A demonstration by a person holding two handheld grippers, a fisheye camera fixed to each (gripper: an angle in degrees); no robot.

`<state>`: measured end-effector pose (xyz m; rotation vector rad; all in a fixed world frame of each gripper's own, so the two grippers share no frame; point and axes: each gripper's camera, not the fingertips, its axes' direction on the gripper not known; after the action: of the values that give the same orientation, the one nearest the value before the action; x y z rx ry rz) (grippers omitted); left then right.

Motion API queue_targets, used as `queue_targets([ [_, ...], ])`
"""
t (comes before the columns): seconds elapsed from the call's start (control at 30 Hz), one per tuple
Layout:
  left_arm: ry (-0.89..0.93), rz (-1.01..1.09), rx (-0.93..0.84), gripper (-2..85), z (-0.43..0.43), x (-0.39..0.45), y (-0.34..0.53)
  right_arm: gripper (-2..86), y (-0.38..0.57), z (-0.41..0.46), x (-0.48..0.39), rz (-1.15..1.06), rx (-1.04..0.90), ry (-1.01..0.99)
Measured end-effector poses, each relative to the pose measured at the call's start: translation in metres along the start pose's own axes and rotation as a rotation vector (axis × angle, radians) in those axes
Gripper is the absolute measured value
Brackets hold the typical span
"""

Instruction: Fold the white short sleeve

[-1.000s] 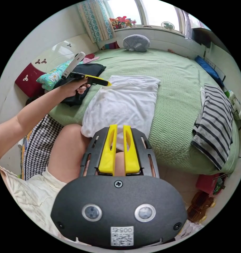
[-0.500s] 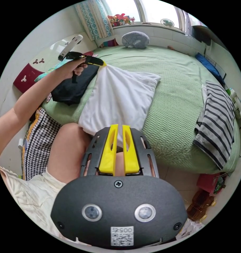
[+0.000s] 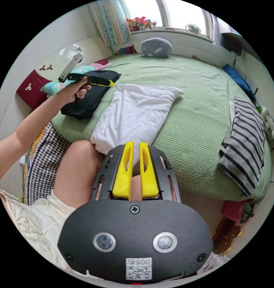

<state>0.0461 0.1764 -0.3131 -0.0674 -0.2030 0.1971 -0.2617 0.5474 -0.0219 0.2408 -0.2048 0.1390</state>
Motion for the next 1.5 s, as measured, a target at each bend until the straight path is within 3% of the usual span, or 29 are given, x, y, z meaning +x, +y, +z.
queue_targets([
  [0.27,0.150,0.047,-0.070,11.9,-0.020,0.042,0.089,11.6,0.025,-0.001,-0.048,-0.148,-0.035,0.099],
  [0.67,0.077,0.075,-0.210,17.5,0.024,0.080,0.115,10.8,0.044,0.057,-0.063,-0.103,-0.080,0.296],
  [0.83,0.057,0.064,-0.240,15.9,0.031,0.081,0.107,8.7,0.039,0.086,-0.048,-0.013,-0.139,0.249],
  [1.07,-0.021,0.049,-0.244,8.4,0.021,0.088,0.101,-0.5,0.052,0.066,-0.021,0.180,-0.005,0.110],
  [1.3,0.106,0.083,-0.119,4.2,-0.057,0.083,0.110,-1.5,0.078,0.049,0.016,0.379,0.077,-0.082],
  [1.5,0.187,0.021,-0.158,3.6,-0.067,0.059,0.137,-1.3,0.100,0.057,0.039,0.486,0.064,-0.169],
])
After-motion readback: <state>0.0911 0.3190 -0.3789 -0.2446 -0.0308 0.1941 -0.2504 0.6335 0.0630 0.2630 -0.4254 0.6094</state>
